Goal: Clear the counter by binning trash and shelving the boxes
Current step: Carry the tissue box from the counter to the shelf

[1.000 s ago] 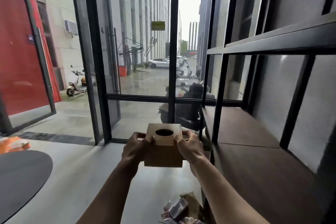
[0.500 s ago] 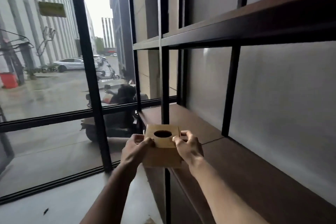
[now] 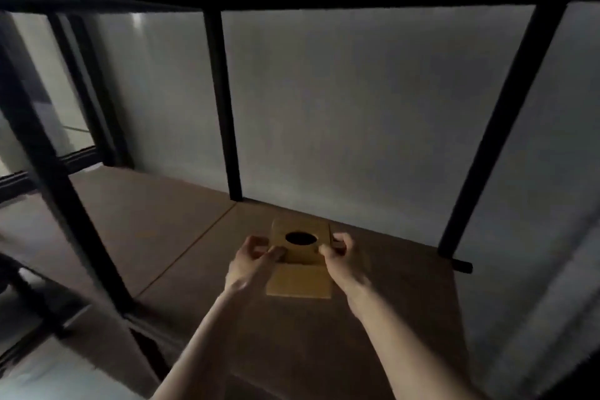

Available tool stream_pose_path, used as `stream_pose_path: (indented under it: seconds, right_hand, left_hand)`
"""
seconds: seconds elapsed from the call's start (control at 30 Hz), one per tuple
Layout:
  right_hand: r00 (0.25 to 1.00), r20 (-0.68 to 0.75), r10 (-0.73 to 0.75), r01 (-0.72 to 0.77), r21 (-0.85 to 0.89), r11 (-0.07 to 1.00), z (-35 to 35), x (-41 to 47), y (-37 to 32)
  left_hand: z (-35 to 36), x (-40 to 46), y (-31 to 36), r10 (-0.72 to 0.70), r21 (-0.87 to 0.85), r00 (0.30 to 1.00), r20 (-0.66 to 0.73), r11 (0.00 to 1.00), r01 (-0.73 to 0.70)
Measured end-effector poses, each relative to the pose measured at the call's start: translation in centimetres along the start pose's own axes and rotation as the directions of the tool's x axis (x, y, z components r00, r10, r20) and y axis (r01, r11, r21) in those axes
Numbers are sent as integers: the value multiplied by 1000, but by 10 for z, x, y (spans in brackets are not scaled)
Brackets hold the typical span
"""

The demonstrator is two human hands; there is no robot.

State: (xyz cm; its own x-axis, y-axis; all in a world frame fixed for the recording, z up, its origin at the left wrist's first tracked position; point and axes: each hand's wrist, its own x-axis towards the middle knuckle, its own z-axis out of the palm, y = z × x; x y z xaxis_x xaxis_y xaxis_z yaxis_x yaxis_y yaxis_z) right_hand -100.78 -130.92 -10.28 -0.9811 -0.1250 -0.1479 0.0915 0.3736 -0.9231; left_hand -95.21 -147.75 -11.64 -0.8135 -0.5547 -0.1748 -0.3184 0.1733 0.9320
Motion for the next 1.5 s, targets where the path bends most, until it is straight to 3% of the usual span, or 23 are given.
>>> stream_pose_path:
  seconds: [0.13, 0.4, 0.63, 1.07, 1.3, 1.5]
  right_hand:
    - [976, -174, 129, -148, -97, 984, -38, 8, 47]
    - [923, -262, 283, -320, -112, 941, -59, 1, 130]
    - [894, -250, 372, -405, -92, 910, -45, -8, 180]
    - [876, -223, 428, -463, -140, 875, -34, -15, 209]
    - [902, -185, 390, -422, -185, 888, -30, -25, 210]
    - [968, -200, 154, -242, -557, 795, -33, -53, 188]
  left_hand:
    - [67, 11, -17, -28, 63, 983, 180, 998, 17]
    - [140, 3, -69, -117, 194, 939, 323, 979, 55]
    - [161, -3, -116, -213, 321, 898, 386, 943, 86]
    - [167, -14, -151, -212, 420, 865, 454, 908, 2]
    - [157, -22, -149, -187, 422, 847, 497, 905, -48]
    - [128, -38, -121, -33, 562, 851, 524, 765, -316]
